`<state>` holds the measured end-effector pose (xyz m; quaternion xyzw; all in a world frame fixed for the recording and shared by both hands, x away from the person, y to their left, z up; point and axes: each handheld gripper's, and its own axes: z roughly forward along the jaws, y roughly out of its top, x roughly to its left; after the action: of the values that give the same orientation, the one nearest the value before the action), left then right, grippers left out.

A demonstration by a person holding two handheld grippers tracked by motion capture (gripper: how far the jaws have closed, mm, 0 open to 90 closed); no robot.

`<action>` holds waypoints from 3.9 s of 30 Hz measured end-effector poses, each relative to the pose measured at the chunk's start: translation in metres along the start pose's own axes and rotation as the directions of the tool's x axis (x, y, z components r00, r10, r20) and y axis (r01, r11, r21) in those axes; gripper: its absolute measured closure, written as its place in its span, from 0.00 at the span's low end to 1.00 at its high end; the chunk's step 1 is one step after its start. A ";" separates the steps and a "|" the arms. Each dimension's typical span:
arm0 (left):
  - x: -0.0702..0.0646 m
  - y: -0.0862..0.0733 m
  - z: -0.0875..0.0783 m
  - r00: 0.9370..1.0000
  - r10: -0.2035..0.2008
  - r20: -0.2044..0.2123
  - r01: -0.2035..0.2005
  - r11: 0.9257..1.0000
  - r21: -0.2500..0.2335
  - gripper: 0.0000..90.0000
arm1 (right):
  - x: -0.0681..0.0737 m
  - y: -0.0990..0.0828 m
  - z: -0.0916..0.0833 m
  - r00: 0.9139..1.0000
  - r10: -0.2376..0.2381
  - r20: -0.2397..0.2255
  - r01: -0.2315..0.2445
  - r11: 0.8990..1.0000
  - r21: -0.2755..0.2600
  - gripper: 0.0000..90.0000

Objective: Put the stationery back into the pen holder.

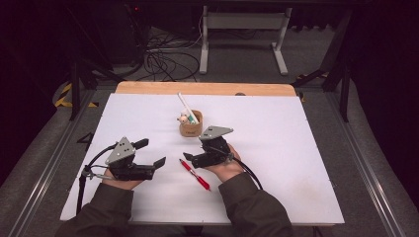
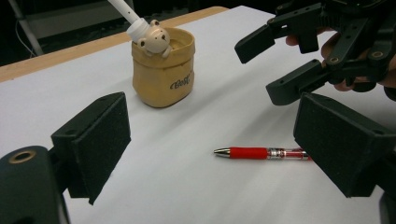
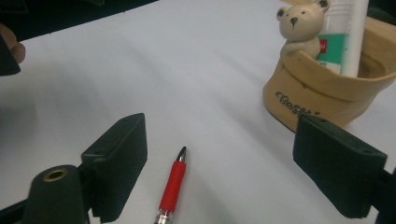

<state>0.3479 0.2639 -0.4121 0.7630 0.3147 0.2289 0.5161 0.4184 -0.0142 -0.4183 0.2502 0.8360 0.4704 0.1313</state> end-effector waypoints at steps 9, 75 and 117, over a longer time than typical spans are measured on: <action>0.000 0.000 0.001 1.000 -0.007 0.003 0.007 1.000 0.012 0.10 | 0.007 0.000 0.008 1.000 0.025 0.011 -0.025 0.998 0.051 0.21; 0.001 -0.003 0.002 1.000 -0.002 -0.017 0.002 1.000 0.021 0.13 | 0.036 -0.014 0.051 0.997 -0.041 0.059 0.022 0.956 0.293 0.54; -0.001 -0.003 0.003 1.000 0.014 -0.014 -0.013 1.000 0.025 0.15 | 0.037 -0.013 0.048 0.998 -0.032 0.061 0.011 0.950 0.311 0.84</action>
<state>0.3491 0.2621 -0.4163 0.7697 0.3160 0.2341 0.5028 0.4056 0.0347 -0.4544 0.2738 0.8975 0.3232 0.1229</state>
